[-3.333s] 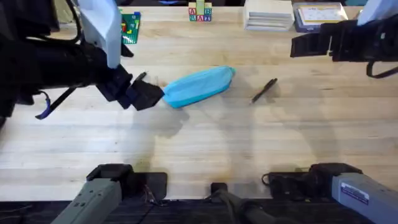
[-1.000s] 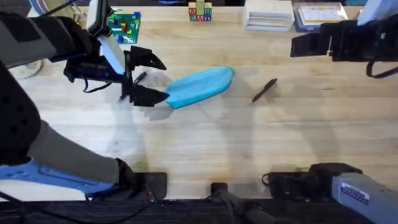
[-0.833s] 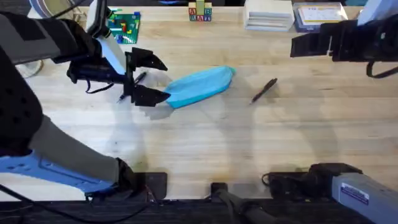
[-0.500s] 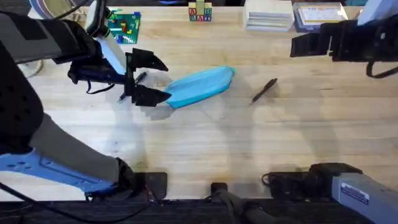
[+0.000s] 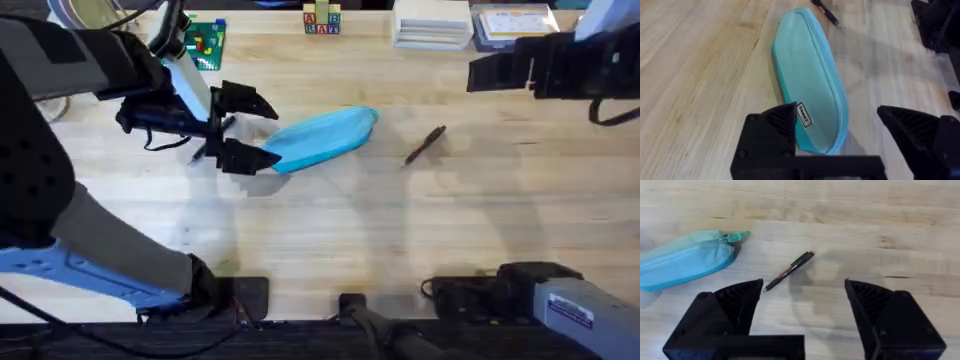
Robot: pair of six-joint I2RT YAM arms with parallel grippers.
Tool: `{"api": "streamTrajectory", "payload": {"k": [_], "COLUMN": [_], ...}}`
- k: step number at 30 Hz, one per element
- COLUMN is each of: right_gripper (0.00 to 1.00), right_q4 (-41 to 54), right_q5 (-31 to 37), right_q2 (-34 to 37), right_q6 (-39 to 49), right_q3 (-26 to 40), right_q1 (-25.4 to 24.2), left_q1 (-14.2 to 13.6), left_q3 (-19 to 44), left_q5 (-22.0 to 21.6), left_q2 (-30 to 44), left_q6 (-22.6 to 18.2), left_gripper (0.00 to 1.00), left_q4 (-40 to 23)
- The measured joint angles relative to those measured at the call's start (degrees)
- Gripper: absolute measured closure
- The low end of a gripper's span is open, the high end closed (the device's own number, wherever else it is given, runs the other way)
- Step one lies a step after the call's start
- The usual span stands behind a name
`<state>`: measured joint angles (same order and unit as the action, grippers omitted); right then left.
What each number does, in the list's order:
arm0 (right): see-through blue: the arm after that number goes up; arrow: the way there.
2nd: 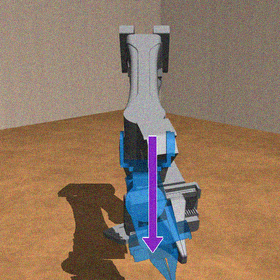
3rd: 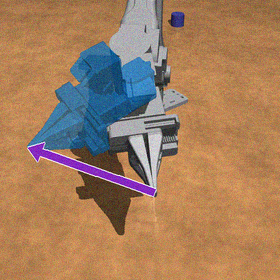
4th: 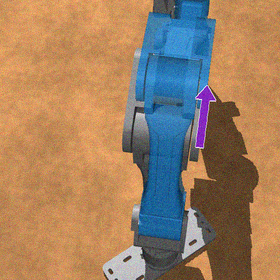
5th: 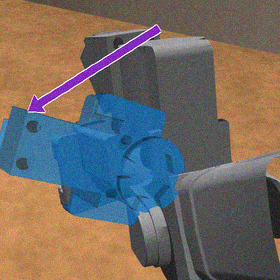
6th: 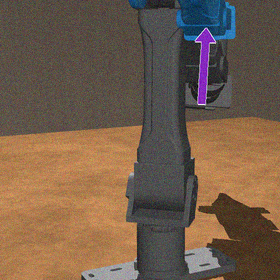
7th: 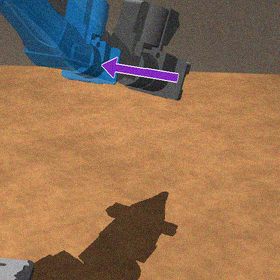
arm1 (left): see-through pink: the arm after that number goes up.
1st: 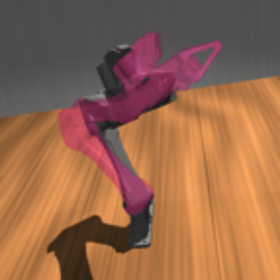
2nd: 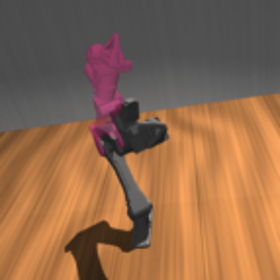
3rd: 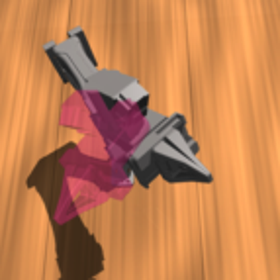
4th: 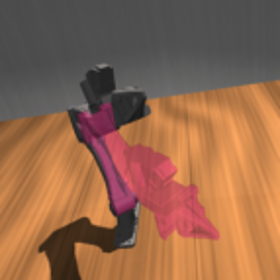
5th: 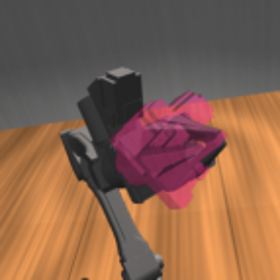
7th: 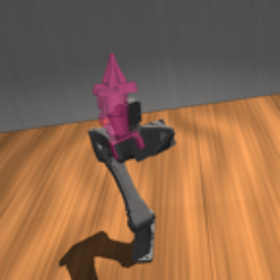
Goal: Unzip the bag, pick up the pens from the table one at a time and place them inside, then zip the bag closed.
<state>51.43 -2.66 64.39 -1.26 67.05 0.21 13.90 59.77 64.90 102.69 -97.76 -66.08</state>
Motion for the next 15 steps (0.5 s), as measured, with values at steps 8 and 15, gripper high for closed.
{"api": "streamTrajectory", "payload": {"k": [8,15], "right_gripper": [0.004,0.004], "right_q4": [0.0,0.0], "right_q5": [0.0,0.0], "right_q2": [0.0,0.0], "right_q6": [0.0,0.0], "right_q3": [0.0,0.0], "right_q1": [0.0,0.0], "left_q1": [-0.2,-0.2], "left_q3": [0.0,0.0], "left_q5": [-1.8,-3.2], "left_q2": [0.0,0.0], "left_q6": [0.0,0.0], "left_gripper": [0.007,0.007], "left_q4": [0.0,0.0]}}
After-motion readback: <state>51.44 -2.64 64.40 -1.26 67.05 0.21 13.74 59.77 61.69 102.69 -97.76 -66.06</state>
